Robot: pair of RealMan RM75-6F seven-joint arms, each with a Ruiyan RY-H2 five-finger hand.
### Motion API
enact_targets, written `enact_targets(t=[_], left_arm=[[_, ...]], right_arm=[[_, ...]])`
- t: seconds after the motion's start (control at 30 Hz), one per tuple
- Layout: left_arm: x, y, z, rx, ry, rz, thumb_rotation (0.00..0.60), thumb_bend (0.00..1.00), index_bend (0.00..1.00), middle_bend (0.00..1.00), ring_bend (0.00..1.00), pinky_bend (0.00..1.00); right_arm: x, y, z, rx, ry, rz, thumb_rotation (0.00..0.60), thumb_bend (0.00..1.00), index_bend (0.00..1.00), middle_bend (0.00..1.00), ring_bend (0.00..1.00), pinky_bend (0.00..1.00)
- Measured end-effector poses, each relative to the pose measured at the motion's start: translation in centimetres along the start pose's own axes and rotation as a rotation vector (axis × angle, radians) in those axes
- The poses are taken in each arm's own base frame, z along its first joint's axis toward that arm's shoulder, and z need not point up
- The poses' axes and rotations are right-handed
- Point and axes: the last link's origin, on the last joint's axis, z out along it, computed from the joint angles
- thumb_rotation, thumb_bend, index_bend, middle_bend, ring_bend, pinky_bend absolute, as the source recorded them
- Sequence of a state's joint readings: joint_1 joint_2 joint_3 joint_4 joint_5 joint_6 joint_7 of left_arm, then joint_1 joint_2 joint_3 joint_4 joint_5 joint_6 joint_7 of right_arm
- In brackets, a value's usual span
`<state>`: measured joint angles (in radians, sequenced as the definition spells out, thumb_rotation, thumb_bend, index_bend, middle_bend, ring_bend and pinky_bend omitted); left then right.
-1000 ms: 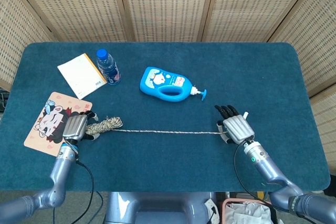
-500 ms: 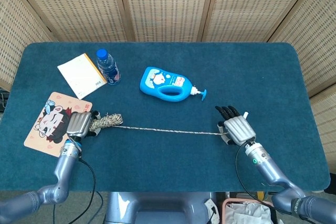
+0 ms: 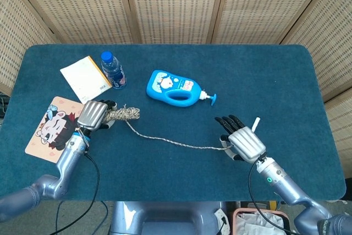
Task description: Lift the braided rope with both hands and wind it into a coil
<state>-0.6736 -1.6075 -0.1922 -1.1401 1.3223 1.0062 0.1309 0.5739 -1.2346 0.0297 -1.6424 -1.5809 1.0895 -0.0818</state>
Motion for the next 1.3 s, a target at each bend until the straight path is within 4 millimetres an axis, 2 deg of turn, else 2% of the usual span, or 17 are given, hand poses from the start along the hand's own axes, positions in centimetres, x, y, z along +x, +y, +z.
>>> enact_targets(t=[0.17,0.3,0.5,0.73,1.07,1.3], left_arm=[[0.8,1.4,2.1,-0.069,0.015,0.048,0.600,0.59,0.74,0.57,0.53,0.63],[1.0,3.2,3.7,-0.132,0.024,0.087,0.600,0.60,0.74,0.57,0.53,0.63],[1.2,6.3,5.3,-0.215,0.046,0.078,0.600,0.60,0.74,0.57,0.53,0.63],[1.5,9.1,6.6,-0.295,0.068,0.019,0.600,0.60,0.74,0.57,0.53,0.63],[0.7,12.6,8.5,-0.384,0.062,0.036,0.600,0.60,0.74,0.58,0.54,0.64],[-0.6,15.5,8.9,-0.457,0.047,0.071,0.600,0.59,0.75,0.58,0.55,0.65]], right_arm=[[2.8,-2.3,-0.2,0.071,0.035,0.034,0.600,0.47,0.67,0.00,0.00,0.00],[5.9,-4.3,0.4,0.128,0.061,0.076,0.600,0.47,0.68,0.00,0.00,0.00],[9.9,-5.5,1.8,0.148,0.092,0.110,0.600,0.47,0.69,0.00,0.00,0.00],[11.9,-5.8,2.6,0.138,0.099,0.159,0.600,0.47,0.69,0.00,0.00,0.00],[14.9,-7.1,3.7,0.158,0.121,0.238,0.600,0.47,0.69,0.01,0.00,0.00],[18.3,-7.1,5.9,0.131,0.167,0.403,0.600,0.47,0.69,0.02,0.00,0.00]])
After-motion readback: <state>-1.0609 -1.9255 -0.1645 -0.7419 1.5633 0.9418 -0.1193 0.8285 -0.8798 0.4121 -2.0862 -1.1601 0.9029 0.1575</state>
